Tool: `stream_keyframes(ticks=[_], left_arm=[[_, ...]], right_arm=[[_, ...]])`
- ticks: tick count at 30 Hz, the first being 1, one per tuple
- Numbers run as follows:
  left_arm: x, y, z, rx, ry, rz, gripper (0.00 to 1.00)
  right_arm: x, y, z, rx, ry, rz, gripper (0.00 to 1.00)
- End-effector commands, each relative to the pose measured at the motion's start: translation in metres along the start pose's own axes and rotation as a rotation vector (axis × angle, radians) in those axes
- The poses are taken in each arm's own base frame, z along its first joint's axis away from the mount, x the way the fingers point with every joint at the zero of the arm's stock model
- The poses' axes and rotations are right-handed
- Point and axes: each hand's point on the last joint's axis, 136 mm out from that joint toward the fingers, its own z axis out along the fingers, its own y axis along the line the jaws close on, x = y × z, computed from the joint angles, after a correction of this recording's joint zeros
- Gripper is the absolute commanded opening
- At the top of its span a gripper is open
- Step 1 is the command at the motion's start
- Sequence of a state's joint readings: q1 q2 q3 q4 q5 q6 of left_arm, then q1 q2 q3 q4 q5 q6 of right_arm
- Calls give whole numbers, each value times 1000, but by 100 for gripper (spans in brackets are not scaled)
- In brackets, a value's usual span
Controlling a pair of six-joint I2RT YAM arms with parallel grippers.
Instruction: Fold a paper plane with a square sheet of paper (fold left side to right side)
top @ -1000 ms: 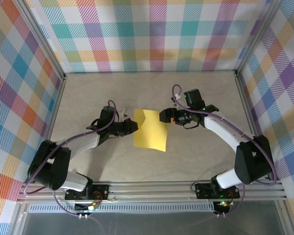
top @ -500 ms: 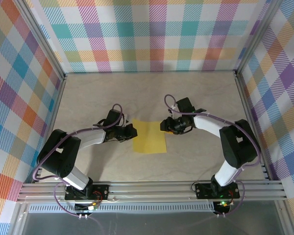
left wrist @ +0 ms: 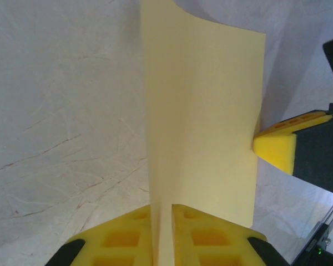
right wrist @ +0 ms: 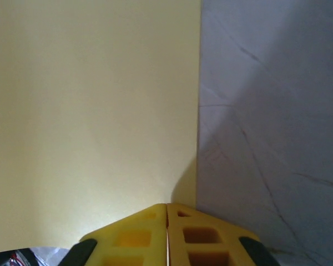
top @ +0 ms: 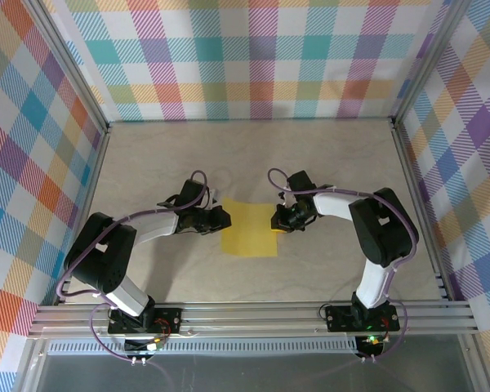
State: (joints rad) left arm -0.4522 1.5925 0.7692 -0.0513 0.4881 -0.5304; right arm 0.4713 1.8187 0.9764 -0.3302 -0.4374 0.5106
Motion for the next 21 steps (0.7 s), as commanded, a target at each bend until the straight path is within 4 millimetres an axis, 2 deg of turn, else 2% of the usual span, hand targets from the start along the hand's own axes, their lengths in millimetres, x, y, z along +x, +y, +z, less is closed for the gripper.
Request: stream_keyframes(ticks=[1, 6, 11, 15, 21], left_arm=[[-4, -17, -3, 29, 9, 29, 21], [-8, -35, -8, 68, 4, 41, 30], [-10, -56, -5, 121, 4, 52, 37], [-9, -71, 5, 153, 14, 65, 44], [-3, -82, 25, 163, 46, 78, 54]], right_arm=[[8, -14, 6, 66, 35, 29, 5], [13, -21, 7, 89, 44, 43, 5], [12, -19, 7, 75, 37, 40, 5], [11, -17, 7, 64, 30, 48, 5], [7, -10, 7, 32, 11, 57, 6]])
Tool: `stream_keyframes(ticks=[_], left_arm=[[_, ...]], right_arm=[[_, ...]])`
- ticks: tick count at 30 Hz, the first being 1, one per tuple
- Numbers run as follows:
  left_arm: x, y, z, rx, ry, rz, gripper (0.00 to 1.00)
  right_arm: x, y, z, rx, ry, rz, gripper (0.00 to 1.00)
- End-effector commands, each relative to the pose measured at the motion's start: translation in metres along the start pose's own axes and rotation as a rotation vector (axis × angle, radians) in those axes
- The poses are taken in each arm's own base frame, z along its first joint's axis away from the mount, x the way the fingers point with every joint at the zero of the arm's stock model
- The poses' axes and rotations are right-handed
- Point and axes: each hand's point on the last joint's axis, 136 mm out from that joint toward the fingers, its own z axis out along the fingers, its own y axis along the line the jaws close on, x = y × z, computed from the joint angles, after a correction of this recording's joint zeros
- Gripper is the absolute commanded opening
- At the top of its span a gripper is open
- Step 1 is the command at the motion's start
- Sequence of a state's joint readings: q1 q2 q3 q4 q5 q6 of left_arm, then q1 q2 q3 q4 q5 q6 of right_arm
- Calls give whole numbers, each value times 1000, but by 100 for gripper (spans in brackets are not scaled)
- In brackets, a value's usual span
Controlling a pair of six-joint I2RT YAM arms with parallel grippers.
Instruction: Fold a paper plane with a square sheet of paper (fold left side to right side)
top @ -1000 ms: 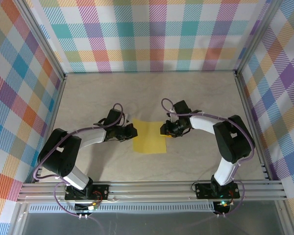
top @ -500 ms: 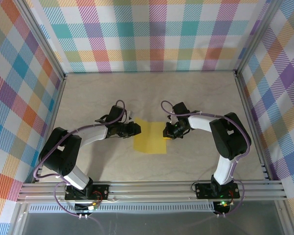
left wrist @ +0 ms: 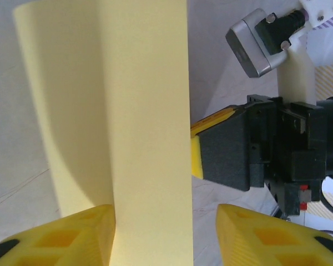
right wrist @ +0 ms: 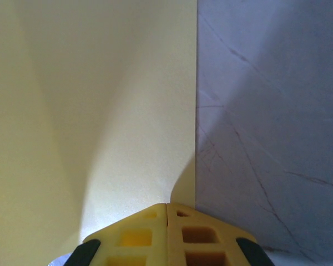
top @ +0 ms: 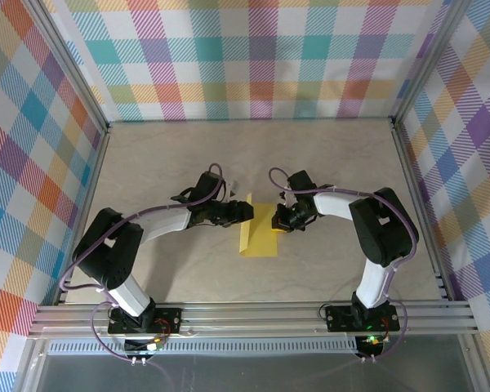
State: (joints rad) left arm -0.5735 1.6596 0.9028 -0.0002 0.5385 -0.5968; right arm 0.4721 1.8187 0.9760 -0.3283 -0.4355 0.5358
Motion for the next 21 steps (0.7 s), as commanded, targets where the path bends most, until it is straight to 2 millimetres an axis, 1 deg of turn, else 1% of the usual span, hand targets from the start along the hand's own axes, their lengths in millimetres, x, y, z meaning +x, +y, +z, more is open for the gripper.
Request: stream_keyframes(ticks=[1, 5, 7, 12, 17, 21], left_arm=[[-1, -11, 11, 30, 12, 4, 55], [3, -10, 21, 15, 27, 7, 57], [5, -8, 24, 6, 32, 6, 55], [7, -1, 28, -22, 29, -2, 44], [2, 1, 29, -33, 0, -20, 31], [0, 0, 31, -23, -13, -38, 25]], right_arm=[[8, -11, 7, 29, 14, 33, 6], [10, -10, 8, 15, 18, 39, 6], [10, -9, 9, 2, 15, 42, 6], [11, -5, 10, -28, 9, 45, 6], [9, -1, 8, -47, 3, 45, 6], [8, 2, 8, -57, 0, 38, 6]])
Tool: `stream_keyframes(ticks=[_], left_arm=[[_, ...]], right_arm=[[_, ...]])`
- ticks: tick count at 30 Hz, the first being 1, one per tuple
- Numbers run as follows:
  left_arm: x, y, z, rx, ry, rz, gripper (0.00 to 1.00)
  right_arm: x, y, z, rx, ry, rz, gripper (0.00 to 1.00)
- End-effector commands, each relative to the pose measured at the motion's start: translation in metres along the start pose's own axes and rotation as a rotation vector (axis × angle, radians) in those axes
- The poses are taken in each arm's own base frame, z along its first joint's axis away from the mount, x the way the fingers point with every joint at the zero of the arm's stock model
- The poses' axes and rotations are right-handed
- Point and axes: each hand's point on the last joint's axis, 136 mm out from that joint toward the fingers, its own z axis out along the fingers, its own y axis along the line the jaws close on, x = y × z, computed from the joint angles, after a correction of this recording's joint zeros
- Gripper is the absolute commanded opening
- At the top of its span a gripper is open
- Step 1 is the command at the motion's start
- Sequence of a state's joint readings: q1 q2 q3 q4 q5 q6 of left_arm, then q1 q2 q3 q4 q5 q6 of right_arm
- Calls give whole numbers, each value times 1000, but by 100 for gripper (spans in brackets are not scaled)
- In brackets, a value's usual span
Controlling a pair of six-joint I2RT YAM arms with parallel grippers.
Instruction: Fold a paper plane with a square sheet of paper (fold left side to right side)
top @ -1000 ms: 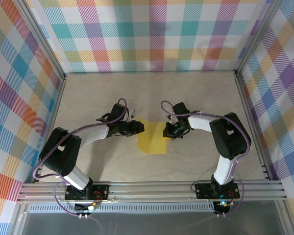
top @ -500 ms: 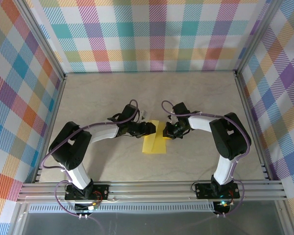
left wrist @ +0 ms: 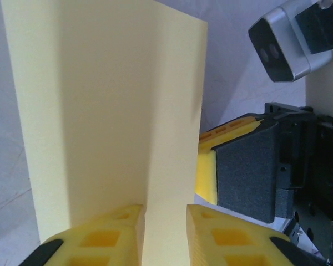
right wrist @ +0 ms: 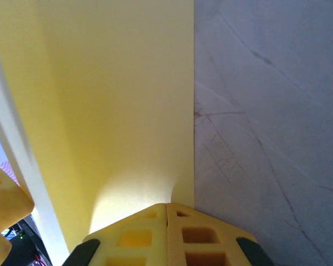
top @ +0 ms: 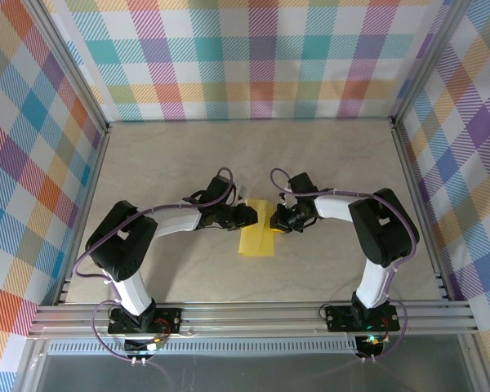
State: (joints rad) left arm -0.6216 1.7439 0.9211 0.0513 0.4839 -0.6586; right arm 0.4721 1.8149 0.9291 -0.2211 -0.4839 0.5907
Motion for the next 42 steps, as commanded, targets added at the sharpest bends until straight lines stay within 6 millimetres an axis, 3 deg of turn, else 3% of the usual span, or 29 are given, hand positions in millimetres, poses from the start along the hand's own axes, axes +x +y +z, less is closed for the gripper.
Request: stream_keyframes(ticks=[1, 10, 20, 24, 27, 31, 42], left_arm=[[-5, -7, 5, 18, -19, -2, 23], [-2, -4, 8, 13, -10, -7, 15], [-4, -5, 7, 14, -19, -11, 12], [-4, -4, 8, 15, -22, -14, 11], [-5, -4, 8, 17, -24, -16, 12], [-5, -5, 9, 19, -22, -18, 11], [-3, -4, 10, 17, -11, -18, 12]], right_arm=[[8, -5, 3, 11, 19, 19, 6], [1, 14, -10, -38, -21, -14, 11], [-5, 18, -43, -39, -99, -46, 27], [-6, 37, -48, -146, -130, -95, 35], [-5, 48, -45, -230, -123, -100, 41], [-2, 48, -33, -246, -87, -81, 44], [-4, 48, -17, -270, -59, -74, 40]])
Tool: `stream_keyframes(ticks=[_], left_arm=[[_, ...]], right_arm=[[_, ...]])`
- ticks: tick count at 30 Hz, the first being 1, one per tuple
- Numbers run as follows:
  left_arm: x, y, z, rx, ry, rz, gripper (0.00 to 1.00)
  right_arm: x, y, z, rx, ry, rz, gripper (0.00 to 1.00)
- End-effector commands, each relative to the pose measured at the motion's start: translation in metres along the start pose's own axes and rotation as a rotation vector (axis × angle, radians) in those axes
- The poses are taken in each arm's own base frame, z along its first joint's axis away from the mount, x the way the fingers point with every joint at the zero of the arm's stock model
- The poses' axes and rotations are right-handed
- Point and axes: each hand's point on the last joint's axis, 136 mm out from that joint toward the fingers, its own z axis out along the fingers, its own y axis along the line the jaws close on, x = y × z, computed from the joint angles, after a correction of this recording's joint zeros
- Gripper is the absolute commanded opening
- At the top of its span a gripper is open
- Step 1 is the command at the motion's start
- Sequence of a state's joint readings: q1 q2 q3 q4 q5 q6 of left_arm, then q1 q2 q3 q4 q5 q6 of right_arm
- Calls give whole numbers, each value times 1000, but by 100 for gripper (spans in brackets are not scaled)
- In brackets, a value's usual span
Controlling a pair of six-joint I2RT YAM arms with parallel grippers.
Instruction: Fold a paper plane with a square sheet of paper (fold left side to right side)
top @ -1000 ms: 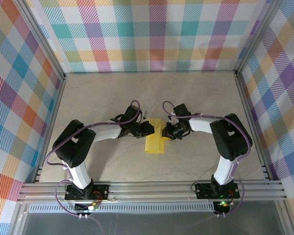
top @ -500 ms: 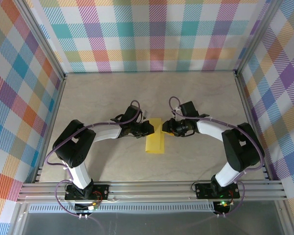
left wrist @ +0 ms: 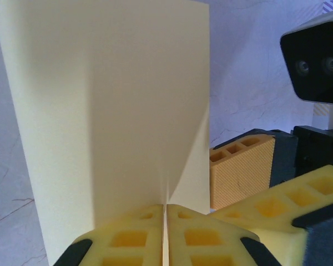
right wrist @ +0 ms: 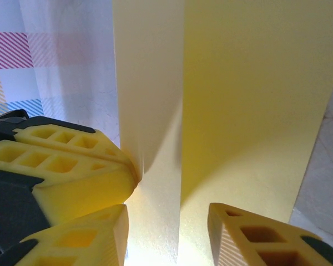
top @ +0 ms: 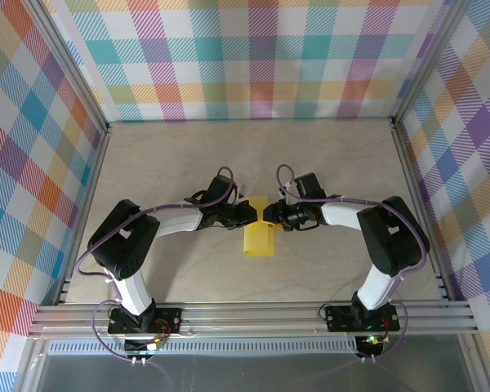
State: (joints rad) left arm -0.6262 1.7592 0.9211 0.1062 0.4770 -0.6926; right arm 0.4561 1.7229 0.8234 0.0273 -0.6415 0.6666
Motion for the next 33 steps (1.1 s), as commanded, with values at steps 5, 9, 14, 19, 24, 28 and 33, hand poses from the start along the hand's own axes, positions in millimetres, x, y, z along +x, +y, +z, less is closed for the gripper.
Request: stream_keyframes(ticks=[5, 9, 14, 19, 24, 28, 33], left_arm=[[3, 2, 6, -11, 15, -3, 12], [3, 2, 4, -21, 16, 5, 14], [-1, 3, -10, -74, -15, 49, 27], [-1, 14, -23, -163, -28, 84, 48], [0, 21, -22, -198, -17, 93, 57], [-1, 19, -17, -188, -4, 96, 59], [-1, 21, -10, -188, 12, 94, 59]], right_arm=[[1, -1, 8, -13, 21, 10, 25], [2, -7, 10, 5, 24, 23, 9], [4, -16, 10, 56, 29, 30, 1], [4, -21, 10, 83, 30, 37, 1], [4, -23, 11, 90, 34, 42, 2], [4, -24, 11, 98, 31, 39, 2], [4, -25, 11, 100, 32, 42, 4]])
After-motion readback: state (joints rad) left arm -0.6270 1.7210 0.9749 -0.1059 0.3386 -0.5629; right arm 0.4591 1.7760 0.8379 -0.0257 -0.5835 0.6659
